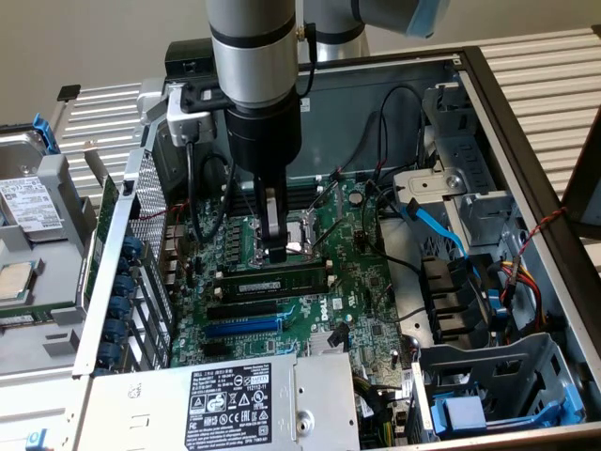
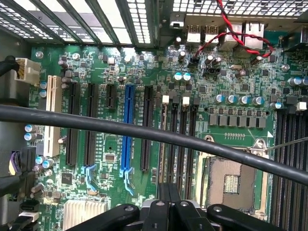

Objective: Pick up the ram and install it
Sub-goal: 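Press down the ram until it locks into place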

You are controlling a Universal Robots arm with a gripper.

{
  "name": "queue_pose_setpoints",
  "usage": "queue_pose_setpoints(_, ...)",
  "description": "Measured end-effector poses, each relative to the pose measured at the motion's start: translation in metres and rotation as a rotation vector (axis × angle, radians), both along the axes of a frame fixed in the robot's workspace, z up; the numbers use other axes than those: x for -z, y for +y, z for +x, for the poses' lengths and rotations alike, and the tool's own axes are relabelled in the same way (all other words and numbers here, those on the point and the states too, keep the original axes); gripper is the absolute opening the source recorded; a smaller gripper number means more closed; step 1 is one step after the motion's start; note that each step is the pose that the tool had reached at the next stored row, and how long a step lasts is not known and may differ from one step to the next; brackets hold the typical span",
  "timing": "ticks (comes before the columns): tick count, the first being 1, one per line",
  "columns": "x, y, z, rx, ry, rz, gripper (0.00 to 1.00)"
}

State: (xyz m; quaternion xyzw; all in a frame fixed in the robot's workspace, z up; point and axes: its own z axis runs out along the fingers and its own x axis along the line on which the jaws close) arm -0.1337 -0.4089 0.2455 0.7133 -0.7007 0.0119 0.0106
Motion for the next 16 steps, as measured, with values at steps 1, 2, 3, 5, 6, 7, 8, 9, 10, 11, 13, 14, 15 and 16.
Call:
queue_pose_setpoints(1, 0.0008, 0.0, -0.0001, 0.0, 0.0001, -0.0001, 0.11)
queue_pose_setpoints(2, 0.0018, 0.0, -0.0001, 0.0, 0.0004, -0.0002, 0.11)
queue_pose_setpoints(3, 0.003, 0.0, -0.0003, 0.0, 0.0006, -0.0004, 0.11)
queue_pose_setpoints(5, 0.0048, 0.0, -0.0004, 0.0, 0.0012, -0.0008, 0.11)
queue_pose_setpoints(6, 0.0056, 0.0, -0.0005, 0.0, 0.0018, -0.0011, 0.11)
queue_pose_setpoints(7, 0.0065, 0.0, -0.0007, 0.0, 0.0022, -0.0012, 0.11)
queue_pose_setpoints(8, 0.0069, 0.0, -0.0009, -0.001, 0.0032, -0.0014, 0.11)
queue_pose_setpoints(9, 0.007, 0.0, -0.001, -0.001, 0.0045, -0.0017, 0.11)
queue_pose_setpoints(10, 0.007, 0.0, -0.0012, -0.002, 0.0048, -0.0019, 0.11)
queue_pose_setpoints(11, 0.0072, -0.0001, -0.0014, -0.002, 0.0048, -0.0018, 0.11)
queue_pose_setpoints(13, 0.0076, -0.0002, -0.0016, -0.002, 0.0046, -0.0016, 0.11)
queue_pose_setpoints(14, 0.0079, -0.0003, -0.0017, -0.003, 0.0046, -0.0016, 0.11)
queue_pose_setpoints(15, 0.0083, -0.0005, -0.0018, -0.003, 0.0046, -0.0016, 0.11)
queue_pose_setpoints(16, 0.0086, -0.0006, -0.0019, -0.003, 0.0047, -0.0016, 0.11)
